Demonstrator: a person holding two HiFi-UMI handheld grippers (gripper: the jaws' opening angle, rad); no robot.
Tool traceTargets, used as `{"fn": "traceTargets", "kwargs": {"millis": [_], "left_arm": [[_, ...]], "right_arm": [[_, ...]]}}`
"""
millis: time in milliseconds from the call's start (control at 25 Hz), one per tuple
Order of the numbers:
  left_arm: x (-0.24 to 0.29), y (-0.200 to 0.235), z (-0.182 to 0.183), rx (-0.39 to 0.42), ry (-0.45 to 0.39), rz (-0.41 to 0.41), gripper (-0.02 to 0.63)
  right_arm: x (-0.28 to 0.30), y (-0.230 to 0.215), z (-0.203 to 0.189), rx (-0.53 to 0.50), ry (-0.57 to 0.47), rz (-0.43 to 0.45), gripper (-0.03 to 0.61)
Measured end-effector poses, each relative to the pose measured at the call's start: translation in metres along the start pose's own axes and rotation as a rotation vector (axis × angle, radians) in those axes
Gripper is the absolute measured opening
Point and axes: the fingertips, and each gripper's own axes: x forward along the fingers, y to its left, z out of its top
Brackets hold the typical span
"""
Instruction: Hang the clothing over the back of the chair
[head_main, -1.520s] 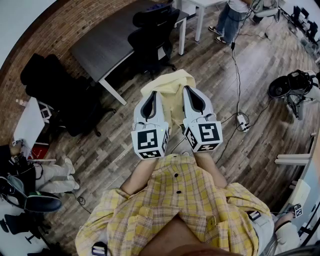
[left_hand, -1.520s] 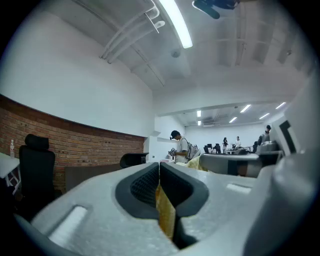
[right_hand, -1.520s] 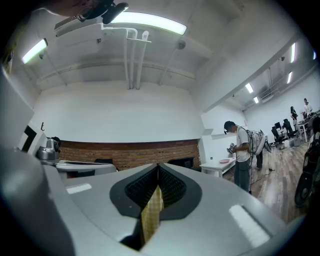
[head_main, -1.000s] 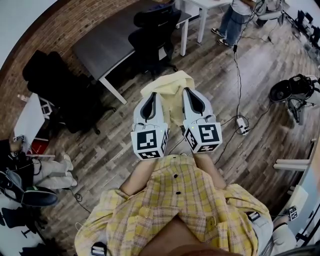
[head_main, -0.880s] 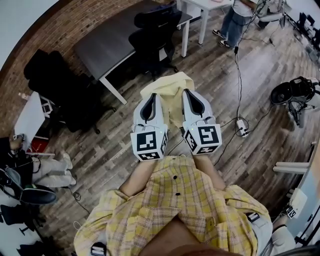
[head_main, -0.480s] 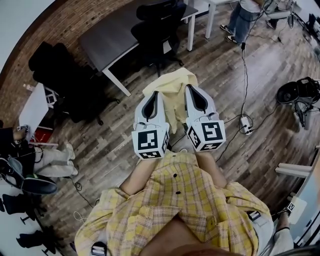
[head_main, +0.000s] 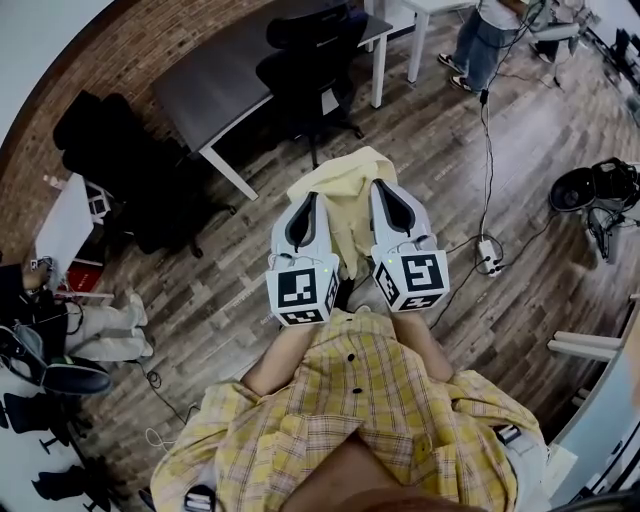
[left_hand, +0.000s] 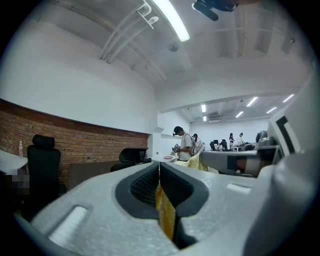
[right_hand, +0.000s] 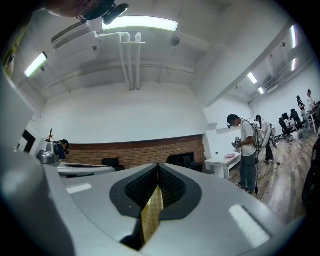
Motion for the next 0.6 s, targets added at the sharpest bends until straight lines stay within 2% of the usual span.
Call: {"fn": "traceTargets", "kwargs": {"millis": [600], "left_arm": [[0.092,0.029,-0.004,-0.030,-0.006,0.036,0.008]], "right_arm": [[0.083,-0.038,-0.011,-0.027,0.039,0.037,0.008]]}}
